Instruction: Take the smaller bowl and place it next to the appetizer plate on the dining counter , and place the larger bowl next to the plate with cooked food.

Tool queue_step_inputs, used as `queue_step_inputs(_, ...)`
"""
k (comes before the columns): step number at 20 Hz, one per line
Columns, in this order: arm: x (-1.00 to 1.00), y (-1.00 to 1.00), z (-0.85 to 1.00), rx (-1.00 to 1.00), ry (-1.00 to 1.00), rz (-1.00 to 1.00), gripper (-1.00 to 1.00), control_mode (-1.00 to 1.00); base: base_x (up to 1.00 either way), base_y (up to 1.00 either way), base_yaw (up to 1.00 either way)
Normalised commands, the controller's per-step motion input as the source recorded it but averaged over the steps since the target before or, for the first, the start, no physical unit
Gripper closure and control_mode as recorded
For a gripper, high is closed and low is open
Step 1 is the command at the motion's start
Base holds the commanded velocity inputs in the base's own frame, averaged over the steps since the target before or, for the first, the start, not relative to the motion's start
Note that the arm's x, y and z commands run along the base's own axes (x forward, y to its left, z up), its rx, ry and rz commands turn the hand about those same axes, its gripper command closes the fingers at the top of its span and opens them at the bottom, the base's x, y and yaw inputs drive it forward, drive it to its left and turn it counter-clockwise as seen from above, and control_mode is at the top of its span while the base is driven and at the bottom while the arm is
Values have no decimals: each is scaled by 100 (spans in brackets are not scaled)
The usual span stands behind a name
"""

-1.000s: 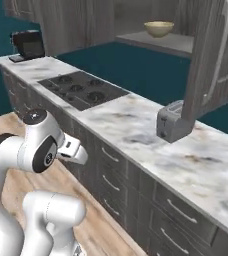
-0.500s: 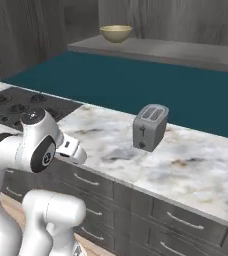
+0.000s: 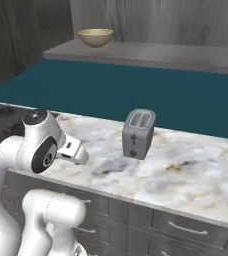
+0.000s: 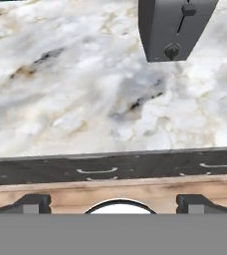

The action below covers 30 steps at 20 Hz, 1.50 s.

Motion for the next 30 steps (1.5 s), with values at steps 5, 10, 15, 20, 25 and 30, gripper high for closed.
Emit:
queue_step_inputs(5,0,0,0,0,0,0,-100,100,63,21,-25)
queue_step_inputs(10,-12,3,42,0,-28,-28,-100,-100,0,0,0)
queue_step_inputs(15,-29,-6,95,9,-48,-10,-100,-100,0,0,0)
queue_step_inputs(20,-14,-22,100,25,-33,-1,-100,-100,0,0,0)
queue_step_inputs(25,-2,-37,100,26,-15,0,-100,-100,0,0,0)
queue_step_inputs(30,1,-8,100,14,0,0,-100,-100,0,0,0)
